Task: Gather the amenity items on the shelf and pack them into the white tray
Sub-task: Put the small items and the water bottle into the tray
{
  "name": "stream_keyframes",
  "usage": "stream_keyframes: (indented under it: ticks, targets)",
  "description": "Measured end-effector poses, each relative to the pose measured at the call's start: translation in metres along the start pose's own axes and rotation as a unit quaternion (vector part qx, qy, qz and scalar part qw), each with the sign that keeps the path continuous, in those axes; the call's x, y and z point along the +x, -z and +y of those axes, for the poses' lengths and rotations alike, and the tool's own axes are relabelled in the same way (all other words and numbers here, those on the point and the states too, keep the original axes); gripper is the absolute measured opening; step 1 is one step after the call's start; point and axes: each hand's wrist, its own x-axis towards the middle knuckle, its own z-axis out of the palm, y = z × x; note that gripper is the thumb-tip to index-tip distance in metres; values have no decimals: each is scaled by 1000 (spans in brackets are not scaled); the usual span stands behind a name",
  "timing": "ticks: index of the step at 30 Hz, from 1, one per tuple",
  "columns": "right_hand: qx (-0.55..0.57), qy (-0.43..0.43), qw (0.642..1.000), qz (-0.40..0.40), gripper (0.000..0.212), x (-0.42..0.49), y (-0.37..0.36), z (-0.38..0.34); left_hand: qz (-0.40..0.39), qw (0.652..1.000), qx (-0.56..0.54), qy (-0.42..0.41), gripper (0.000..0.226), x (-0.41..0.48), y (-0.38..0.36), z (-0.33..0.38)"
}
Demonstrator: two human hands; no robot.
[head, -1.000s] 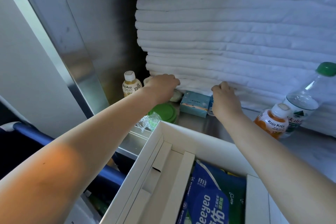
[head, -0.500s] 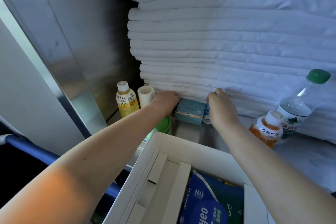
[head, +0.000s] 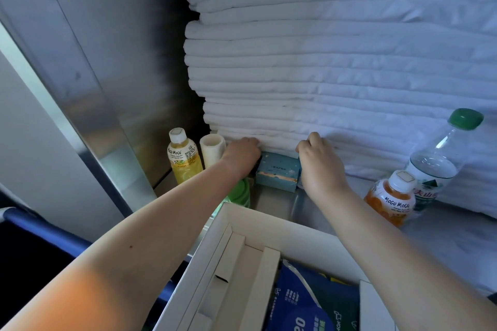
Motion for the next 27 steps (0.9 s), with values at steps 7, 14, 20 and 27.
stream_keyframes:
  ticks: [7, 14, 20, 27]
  targets:
    - [-2, 13, 1000, 10, 41, -1, 2, -2, -14, 1000, -14, 4, 26, -10, 11, -5]
    - [83, 36, 993, 72, 48, 0, 3, -3, -7, 1000, -27, -11, 39, -24, 21, -10]
    - [130, 56, 987, 70, 33, 3, -7, -2, 127, 991, -35, -14, 43, -37, 29, -9]
    - [236, 51, 965, 99, 23, 3, -9, 1, 294, 945, -132, -60, 45, -80, 51, -5]
